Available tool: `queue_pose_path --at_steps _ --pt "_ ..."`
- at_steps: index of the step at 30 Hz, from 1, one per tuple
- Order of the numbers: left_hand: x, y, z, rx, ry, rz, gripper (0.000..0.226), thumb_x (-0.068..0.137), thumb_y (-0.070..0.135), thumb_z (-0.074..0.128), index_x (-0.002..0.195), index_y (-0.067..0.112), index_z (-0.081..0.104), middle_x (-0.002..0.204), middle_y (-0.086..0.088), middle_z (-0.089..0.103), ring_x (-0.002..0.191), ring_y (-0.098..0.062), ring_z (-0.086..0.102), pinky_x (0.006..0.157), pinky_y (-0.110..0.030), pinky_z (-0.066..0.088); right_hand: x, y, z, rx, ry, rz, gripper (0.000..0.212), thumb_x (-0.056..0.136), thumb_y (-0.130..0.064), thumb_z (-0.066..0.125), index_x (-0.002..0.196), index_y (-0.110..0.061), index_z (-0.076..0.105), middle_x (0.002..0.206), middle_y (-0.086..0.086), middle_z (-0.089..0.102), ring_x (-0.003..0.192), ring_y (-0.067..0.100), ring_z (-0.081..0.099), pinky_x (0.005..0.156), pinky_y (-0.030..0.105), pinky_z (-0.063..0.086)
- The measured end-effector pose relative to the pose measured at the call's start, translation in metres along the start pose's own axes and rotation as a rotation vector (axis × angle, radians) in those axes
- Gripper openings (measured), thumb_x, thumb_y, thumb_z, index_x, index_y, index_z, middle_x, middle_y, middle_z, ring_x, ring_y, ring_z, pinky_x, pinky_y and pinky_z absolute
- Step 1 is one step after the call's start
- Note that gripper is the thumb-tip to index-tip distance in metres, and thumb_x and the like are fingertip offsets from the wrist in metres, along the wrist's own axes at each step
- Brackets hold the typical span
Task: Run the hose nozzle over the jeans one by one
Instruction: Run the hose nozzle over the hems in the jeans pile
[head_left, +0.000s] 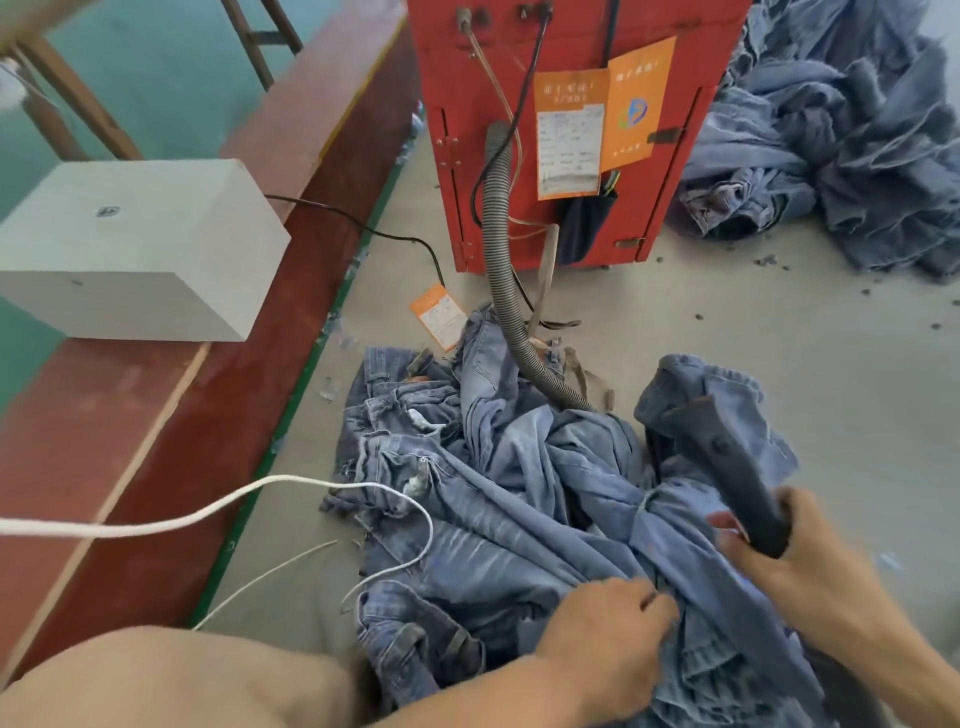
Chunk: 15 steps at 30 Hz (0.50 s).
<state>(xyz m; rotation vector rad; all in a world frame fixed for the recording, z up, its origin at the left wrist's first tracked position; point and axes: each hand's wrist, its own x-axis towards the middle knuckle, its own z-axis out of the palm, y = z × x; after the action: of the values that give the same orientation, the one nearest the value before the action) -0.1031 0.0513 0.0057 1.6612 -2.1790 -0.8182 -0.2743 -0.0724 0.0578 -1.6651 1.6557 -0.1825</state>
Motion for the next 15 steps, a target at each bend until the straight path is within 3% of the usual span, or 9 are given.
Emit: queue_pose_path --at_steps 5,7,8,10,12,14,15 --pt "0.003 0.015 -0.011 -0.174 -0.181 0.015 0.025 0.096 0.004 0.057 0.119 -0.005 0.058 0.103 -0.033 0.057 0.092 -0.049 0.06 0.064 -0.05 0.041 0.001 0.005 0.017 -0.192 -0.038 -0.09 0.037 0.086 -0.031 0.082 0.089 -0.027 0.046 0.07 -0.005 0.065 0.06 0.009 0.062 0.049 0.029 0.041" --pt "0.009 0.014 -0.014 -0.203 -0.22 -0.072 0.024 0.093 0.017 0.062 0.116 0.012 0.062 0.107 -0.027 0.062 0.095 -0.048 0.06 0.07 -0.046 0.043 0.001 0.009 0.019 -0.238 -0.059 -0.097 0.037 0.085 -0.03 0.082 0.088 -0.026 0.046 0.067 -0.004 0.065 0.058 0.009 0.062 0.05 0.028 0.042" --pt "0.012 0.014 -0.015 -0.215 -0.201 -0.147 0.017 0.091 0.029 0.06 0.106 0.021 0.064 0.102 -0.023 0.064 0.092 -0.045 0.061 0.07 -0.041 0.043 0.0 0.012 0.02 -0.249 -0.071 -0.097 0.037 0.084 -0.029 0.082 0.087 -0.026 0.046 0.067 -0.004 0.065 0.059 0.009 0.062 0.051 0.029 0.044" --pt "0.026 0.007 -0.014 -0.232 0.008 -0.291 0.028 0.089 0.042 0.044 0.084 0.017 0.057 0.086 -0.017 0.066 0.081 -0.042 0.061 0.066 -0.039 0.043 -0.003 0.015 0.022 -0.258 -0.098 -0.103 0.037 0.083 -0.028 0.083 0.087 -0.027 0.046 0.068 -0.007 0.065 0.061 0.007 0.062 0.054 0.029 0.046" --pt "0.048 -0.013 -0.019 -0.276 0.3 -0.395 0.026 0.095 0.033 0.04 0.081 0.017 0.055 0.087 -0.009 0.064 0.082 -0.03 0.058 0.071 -0.043 0.046 -0.006 0.018 0.021 -0.249 -0.11 -0.1 0.037 0.083 -0.029 0.083 0.088 -0.028 0.046 0.07 -0.01 0.065 0.062 0.005 0.062 0.054 0.026 0.045" --pt "0.072 -0.049 -0.034 -0.139 0.445 -0.49 0.022 0.099 0.022 0.044 0.109 0.015 0.062 0.111 -0.003 0.06 0.101 -0.021 0.055 0.09 -0.038 0.047 -0.007 0.023 0.017 -0.22 -0.091 -0.081 0.038 0.081 -0.032 0.084 0.09 -0.03 0.047 0.072 -0.012 0.066 0.064 0.003 0.062 0.054 0.023 0.044" --pt "0.08 -0.069 -0.043 -0.023 0.395 -0.538 0.029 0.099 0.022 0.046 0.125 0.014 0.058 0.124 -0.004 0.056 0.114 -0.022 0.052 0.099 -0.036 0.045 -0.006 0.026 0.015 -0.205 -0.075 -0.067 0.039 0.08 -0.032 0.085 0.091 -0.03 0.048 0.073 -0.012 0.066 0.064 0.003 0.062 0.055 0.023 0.044"
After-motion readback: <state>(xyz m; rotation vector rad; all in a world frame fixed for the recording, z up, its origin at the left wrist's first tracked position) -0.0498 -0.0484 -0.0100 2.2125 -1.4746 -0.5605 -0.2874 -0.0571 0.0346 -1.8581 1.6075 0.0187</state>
